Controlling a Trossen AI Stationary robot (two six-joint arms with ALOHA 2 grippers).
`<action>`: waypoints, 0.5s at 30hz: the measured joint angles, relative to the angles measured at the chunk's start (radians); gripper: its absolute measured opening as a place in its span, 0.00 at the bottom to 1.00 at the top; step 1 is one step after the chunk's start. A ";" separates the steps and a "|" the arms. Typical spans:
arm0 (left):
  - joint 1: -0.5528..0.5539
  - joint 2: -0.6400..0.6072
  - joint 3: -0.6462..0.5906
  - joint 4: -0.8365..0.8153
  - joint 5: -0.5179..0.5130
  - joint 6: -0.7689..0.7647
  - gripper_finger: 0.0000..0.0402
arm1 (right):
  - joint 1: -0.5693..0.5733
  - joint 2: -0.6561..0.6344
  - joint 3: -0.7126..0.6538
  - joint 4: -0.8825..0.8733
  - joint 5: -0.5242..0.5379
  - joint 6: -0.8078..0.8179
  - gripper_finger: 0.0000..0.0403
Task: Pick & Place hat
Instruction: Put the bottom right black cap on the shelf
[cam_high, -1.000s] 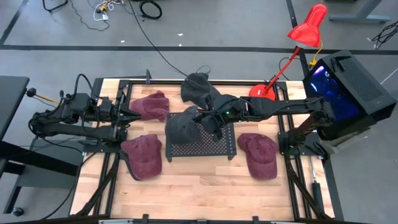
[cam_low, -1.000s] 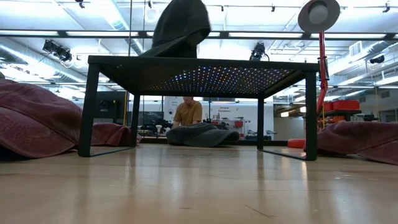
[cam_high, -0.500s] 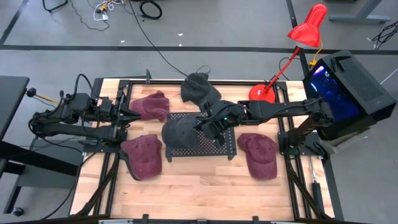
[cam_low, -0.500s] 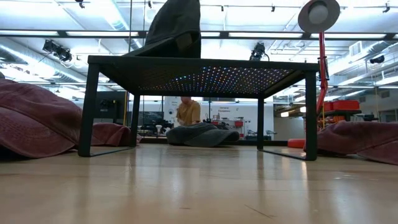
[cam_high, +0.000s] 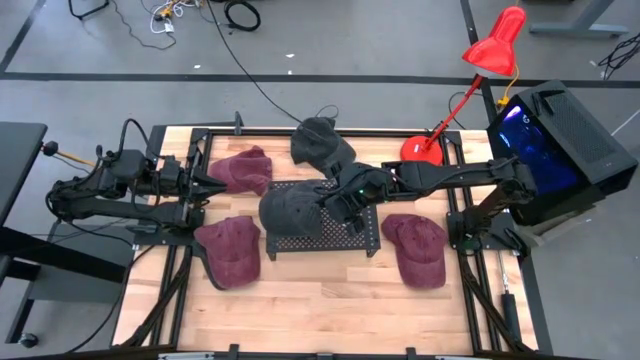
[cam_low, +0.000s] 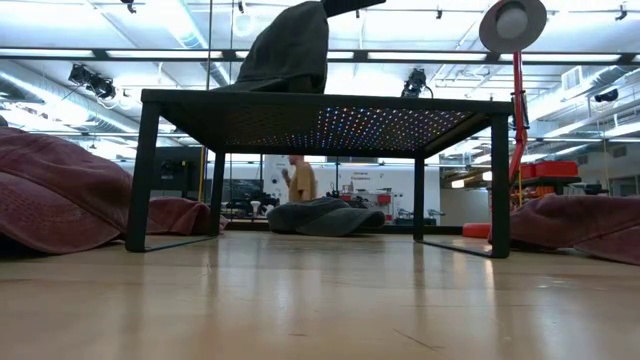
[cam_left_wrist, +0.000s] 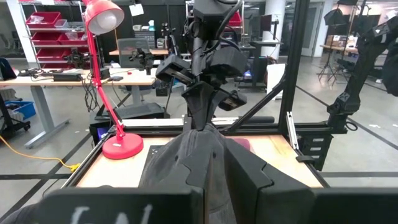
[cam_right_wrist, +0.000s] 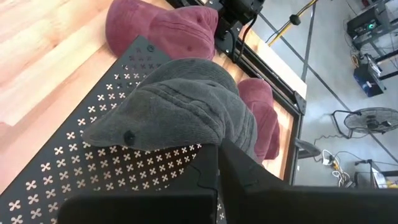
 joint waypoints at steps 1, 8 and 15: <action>0.000 0.000 0.000 0.000 0.000 0.000 0.12 | 0.000 0.000 0.000 -0.003 0.000 0.000 0.00; 0.000 0.000 0.000 0.000 0.000 0.000 0.12 | 0.000 0.000 0.000 -0.038 -0.018 -0.009 0.00; 0.000 0.000 0.000 0.000 0.000 0.000 0.12 | 0.000 0.000 0.000 -0.048 -0.031 -0.010 0.00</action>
